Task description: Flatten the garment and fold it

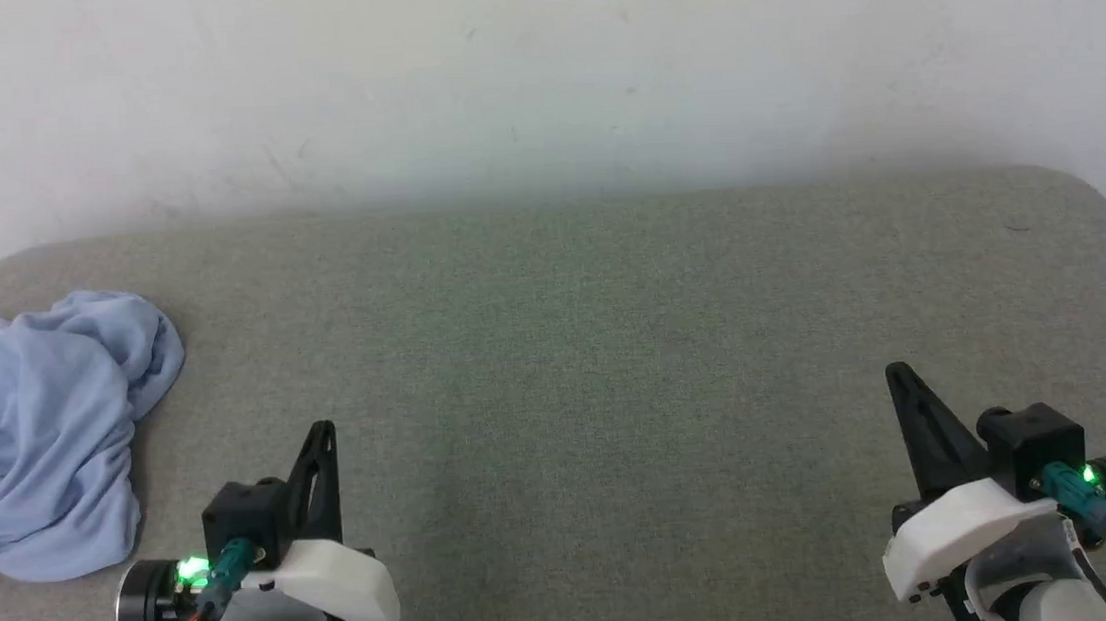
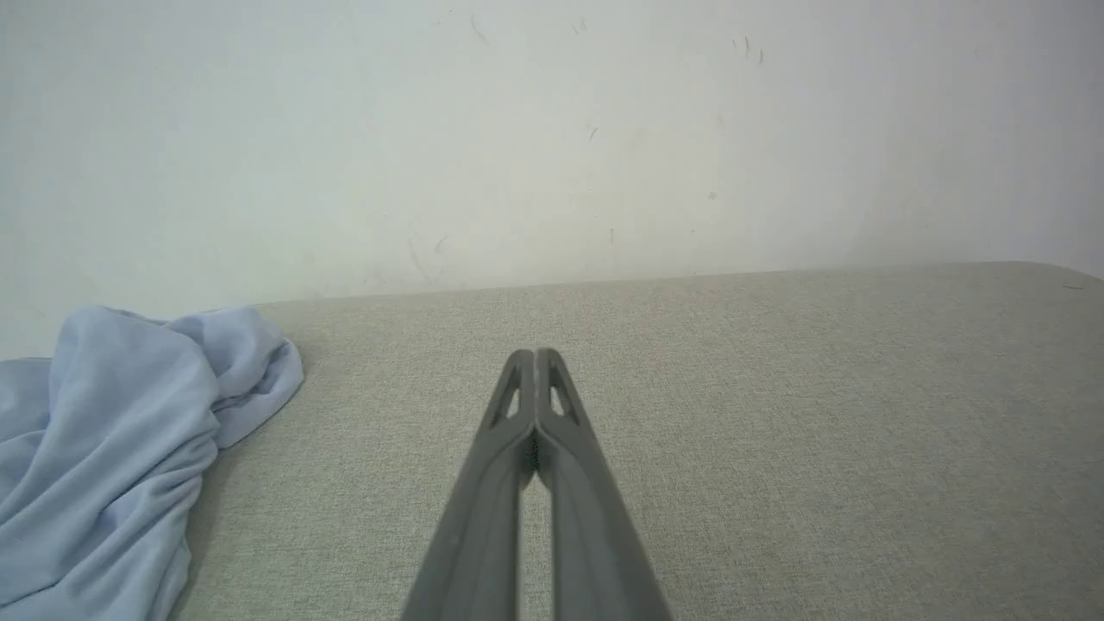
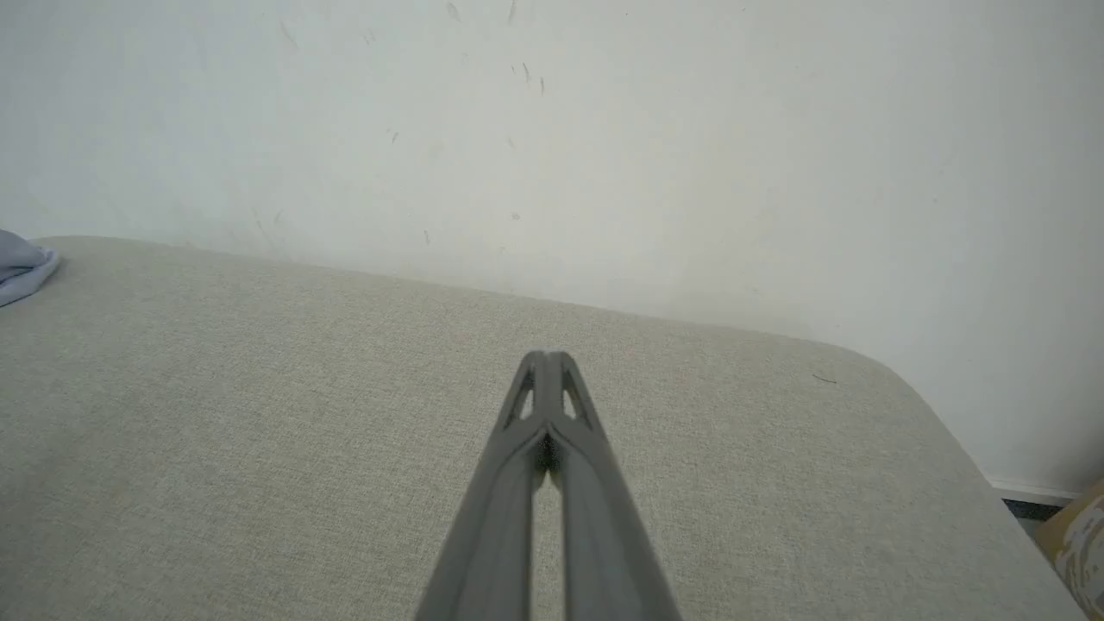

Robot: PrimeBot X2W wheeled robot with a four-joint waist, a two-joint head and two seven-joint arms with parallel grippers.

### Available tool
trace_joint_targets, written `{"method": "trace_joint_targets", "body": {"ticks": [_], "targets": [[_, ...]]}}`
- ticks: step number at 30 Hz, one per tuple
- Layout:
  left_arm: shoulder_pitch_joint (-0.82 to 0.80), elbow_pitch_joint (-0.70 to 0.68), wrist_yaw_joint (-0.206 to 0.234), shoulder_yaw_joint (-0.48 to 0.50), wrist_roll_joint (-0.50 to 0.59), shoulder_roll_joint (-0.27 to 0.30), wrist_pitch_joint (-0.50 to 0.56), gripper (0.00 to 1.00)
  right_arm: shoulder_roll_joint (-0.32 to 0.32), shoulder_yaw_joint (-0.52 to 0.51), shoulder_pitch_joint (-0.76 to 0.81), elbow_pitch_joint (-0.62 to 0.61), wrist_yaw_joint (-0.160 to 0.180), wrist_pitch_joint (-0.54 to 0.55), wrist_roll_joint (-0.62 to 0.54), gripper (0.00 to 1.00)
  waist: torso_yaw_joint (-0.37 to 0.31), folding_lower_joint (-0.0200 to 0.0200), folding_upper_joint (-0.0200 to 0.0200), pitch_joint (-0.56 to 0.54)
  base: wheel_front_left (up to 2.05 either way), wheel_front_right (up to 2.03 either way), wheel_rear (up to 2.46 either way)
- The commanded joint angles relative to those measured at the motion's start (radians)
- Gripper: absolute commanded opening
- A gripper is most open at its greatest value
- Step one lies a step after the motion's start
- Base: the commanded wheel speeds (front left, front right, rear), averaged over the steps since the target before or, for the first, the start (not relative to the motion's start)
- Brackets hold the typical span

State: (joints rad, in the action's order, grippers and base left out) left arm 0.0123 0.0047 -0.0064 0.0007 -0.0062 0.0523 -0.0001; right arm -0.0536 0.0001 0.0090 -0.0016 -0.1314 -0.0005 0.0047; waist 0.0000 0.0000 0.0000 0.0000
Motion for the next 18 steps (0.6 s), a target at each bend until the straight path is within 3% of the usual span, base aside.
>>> {"method": "trace_joint_targets", "body": {"ticks": [1, 18], "targets": [[-0.012, -0.005, 0.006, -0.001, 0.006, -0.002, 0.000, 0.00, 0.003, 0.000, -0.009, 0.002, 0.001, 0.000, -0.005, 0.00, 0.000, 0.0000, 0.0000, 0.000, 0.00, 0.00, 0.00], [-0.012, -0.005, 0.006, -0.001, 0.006, -0.002, 0.000, 0.00, 0.003, 0.000, -0.009, 0.002, 0.001, 0.000, -0.005, 0.00, 0.000, 0.0000, 0.0000, 0.000, 0.00, 0.00, 0.00]]}}
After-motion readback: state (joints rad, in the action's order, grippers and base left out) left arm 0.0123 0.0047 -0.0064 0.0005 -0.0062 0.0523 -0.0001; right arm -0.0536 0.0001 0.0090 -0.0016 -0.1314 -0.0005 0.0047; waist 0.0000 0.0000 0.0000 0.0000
